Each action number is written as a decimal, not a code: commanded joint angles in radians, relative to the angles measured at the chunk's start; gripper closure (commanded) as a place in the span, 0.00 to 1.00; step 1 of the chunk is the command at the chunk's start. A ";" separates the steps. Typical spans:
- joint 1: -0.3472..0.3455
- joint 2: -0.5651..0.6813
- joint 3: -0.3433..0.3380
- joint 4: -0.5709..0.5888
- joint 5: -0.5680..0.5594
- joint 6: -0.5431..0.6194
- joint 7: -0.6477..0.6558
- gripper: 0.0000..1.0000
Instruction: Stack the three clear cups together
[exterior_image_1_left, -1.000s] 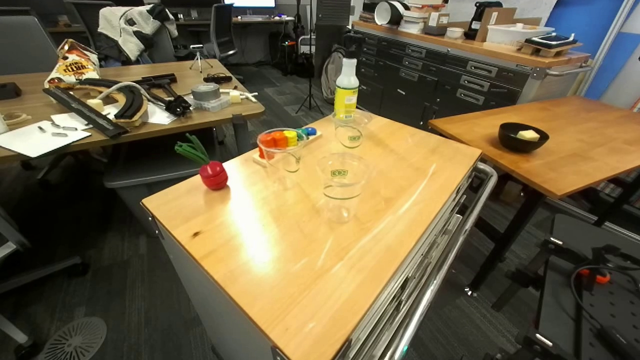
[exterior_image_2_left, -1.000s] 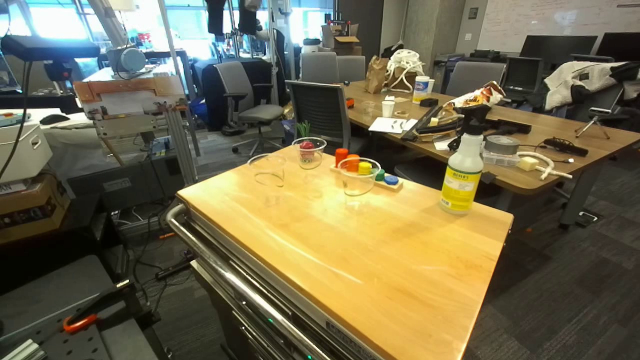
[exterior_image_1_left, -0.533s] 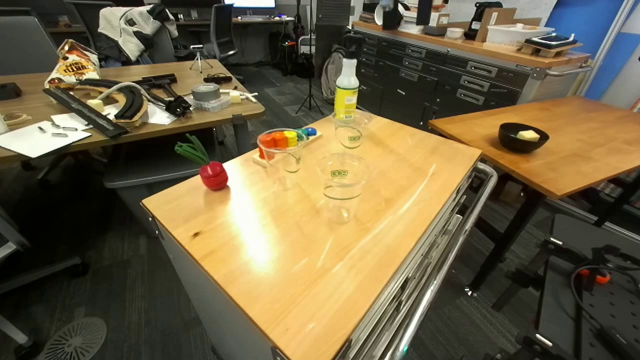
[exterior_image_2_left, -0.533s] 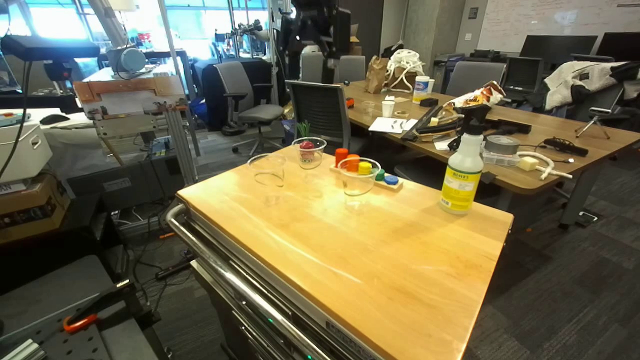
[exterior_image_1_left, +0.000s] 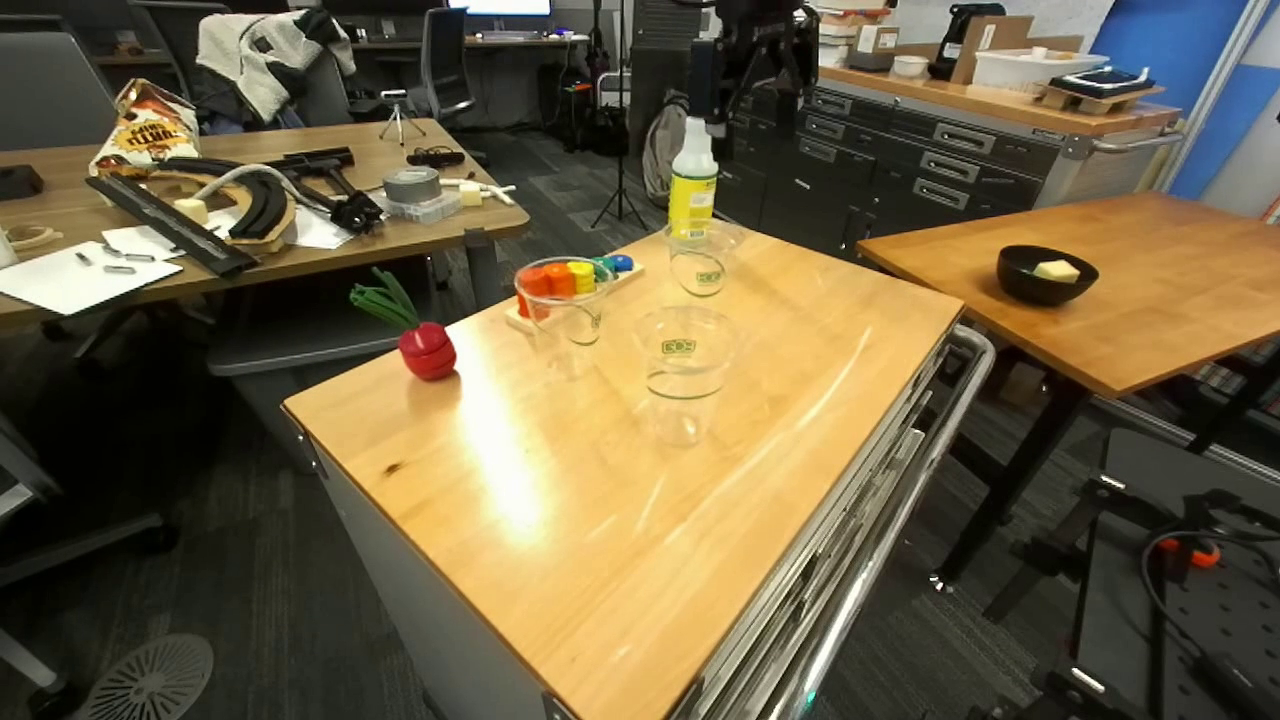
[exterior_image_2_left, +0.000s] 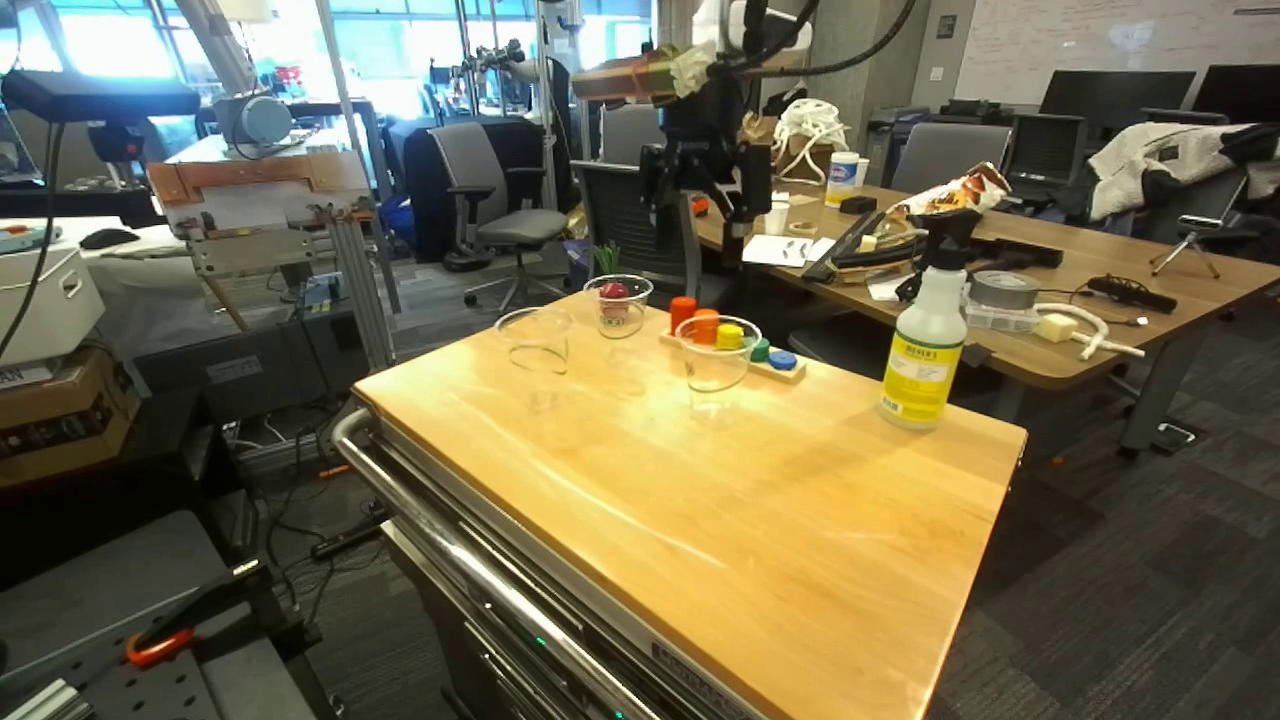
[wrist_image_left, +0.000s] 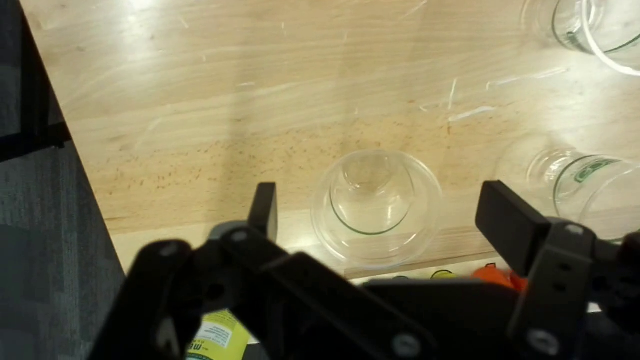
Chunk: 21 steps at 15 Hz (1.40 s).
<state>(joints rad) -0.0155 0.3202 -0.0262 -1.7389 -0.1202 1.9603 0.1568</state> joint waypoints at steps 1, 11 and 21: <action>0.004 0.088 -0.025 0.079 -0.012 0.017 0.021 0.00; -0.008 0.272 -0.040 0.214 0.012 0.027 0.003 0.00; -0.041 0.345 -0.022 0.272 0.070 0.012 -0.068 0.36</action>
<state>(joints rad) -0.0442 0.6428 -0.0618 -1.5134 -0.0858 1.9904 0.1290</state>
